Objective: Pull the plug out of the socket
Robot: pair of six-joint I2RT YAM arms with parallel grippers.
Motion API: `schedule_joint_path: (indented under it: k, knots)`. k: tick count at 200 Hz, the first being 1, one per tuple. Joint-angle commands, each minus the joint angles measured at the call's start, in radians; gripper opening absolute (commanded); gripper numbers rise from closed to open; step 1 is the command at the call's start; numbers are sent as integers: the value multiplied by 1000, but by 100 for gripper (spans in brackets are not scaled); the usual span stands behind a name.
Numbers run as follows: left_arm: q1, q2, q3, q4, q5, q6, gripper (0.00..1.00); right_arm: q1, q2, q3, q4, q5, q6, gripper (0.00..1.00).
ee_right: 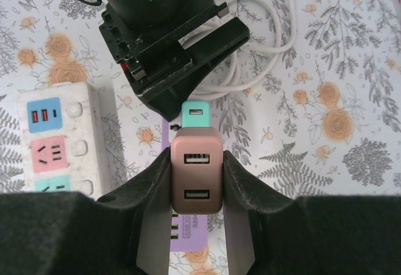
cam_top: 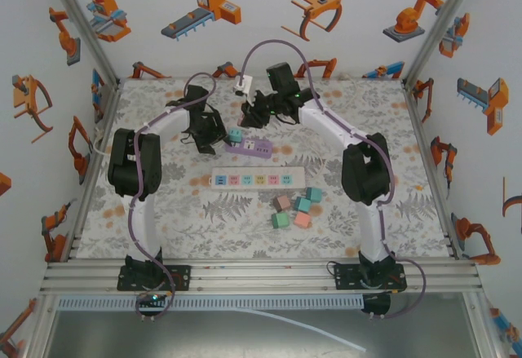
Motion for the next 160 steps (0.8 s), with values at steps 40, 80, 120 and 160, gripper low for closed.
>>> schedule_joint_path:
  k: [40, 80, 120, 160]
  knots:
    - [29, 13, -100, -112, -184, 70, 70, -2, -89, -56, 147, 98, 243, 0]
    - [34, -133, -115, -110, -149, 79, 76, -1, -201, -183, 277, 242, 465, 0]
    - [25, -357, -184, -49, -89, 79, 80, -3, -377, -392, 463, 365, 695, 0]
    - [-5, -557, -238, 43, 82, 141, 87, -5, -581, -611, 610, 415, 895, 0]
